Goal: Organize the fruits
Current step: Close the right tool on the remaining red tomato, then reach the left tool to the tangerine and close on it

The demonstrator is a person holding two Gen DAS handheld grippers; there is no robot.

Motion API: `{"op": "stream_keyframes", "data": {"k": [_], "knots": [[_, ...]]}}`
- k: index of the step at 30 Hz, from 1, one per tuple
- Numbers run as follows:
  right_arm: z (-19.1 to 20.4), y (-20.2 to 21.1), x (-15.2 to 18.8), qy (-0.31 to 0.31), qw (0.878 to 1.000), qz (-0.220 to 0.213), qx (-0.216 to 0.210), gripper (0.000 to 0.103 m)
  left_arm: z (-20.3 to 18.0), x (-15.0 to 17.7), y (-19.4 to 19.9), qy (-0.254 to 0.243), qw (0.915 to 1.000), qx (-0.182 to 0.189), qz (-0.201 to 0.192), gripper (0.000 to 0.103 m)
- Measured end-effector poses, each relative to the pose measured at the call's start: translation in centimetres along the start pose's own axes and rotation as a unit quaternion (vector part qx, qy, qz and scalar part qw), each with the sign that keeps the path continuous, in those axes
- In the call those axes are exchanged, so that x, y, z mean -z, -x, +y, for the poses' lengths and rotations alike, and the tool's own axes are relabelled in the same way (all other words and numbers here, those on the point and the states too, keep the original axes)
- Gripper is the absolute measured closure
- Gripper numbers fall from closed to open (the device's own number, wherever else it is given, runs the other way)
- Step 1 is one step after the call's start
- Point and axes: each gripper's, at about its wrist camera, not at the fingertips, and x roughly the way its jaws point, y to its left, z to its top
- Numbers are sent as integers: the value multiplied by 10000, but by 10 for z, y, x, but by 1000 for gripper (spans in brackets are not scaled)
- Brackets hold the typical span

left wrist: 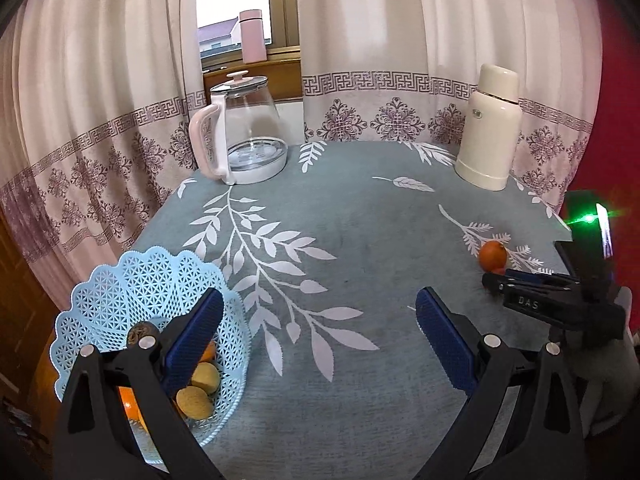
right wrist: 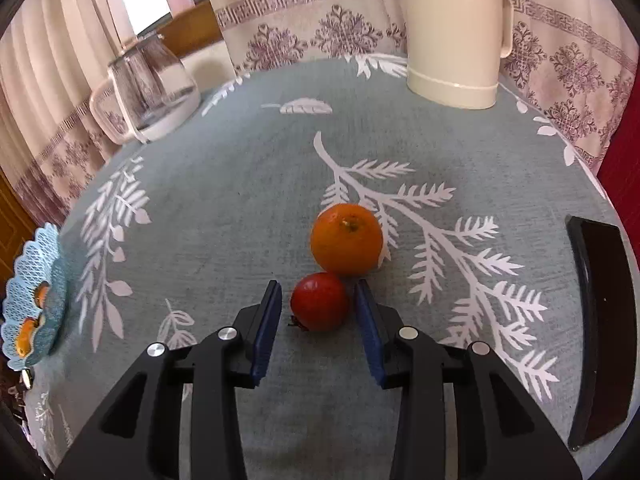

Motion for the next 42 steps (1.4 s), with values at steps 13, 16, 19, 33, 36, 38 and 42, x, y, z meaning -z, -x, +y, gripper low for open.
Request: {"op": "stream_keyframes", "data": {"k": [13, 16, 19, 33, 36, 38, 42], "knots": [[-9, 23, 13, 144, 9996, -244, -39, 75, -14, -3, -16, -158, 9998, 63, 80, 5], [-16, 35, 19, 62, 9994, -316, -126, 75, -26, -5, -27, -227, 9995, 158, 145, 5], [-23, 43, 25, -1, 9992, -371, -173, 75, -40, -10, -41, -283, 9987, 315, 273, 5], [-50, 55, 38, -167, 9989, -392, -204, 75, -137, -27, -100, -1062, 9868, 1119, 497, 8], [-54, 51, 40, -233, 9990, -326, -209, 75, -151, -27, -113, -1109, 9835, 1278, 643, 14], [-55, 49, 41, -278, 9989, -311, -221, 75, -159, -28, -120, -1130, 9814, 1372, 723, 17], [-57, 47, 42, -309, 9988, -308, -244, 75, -170, -29, -128, -1155, 9784, 1513, 803, 20]]}}
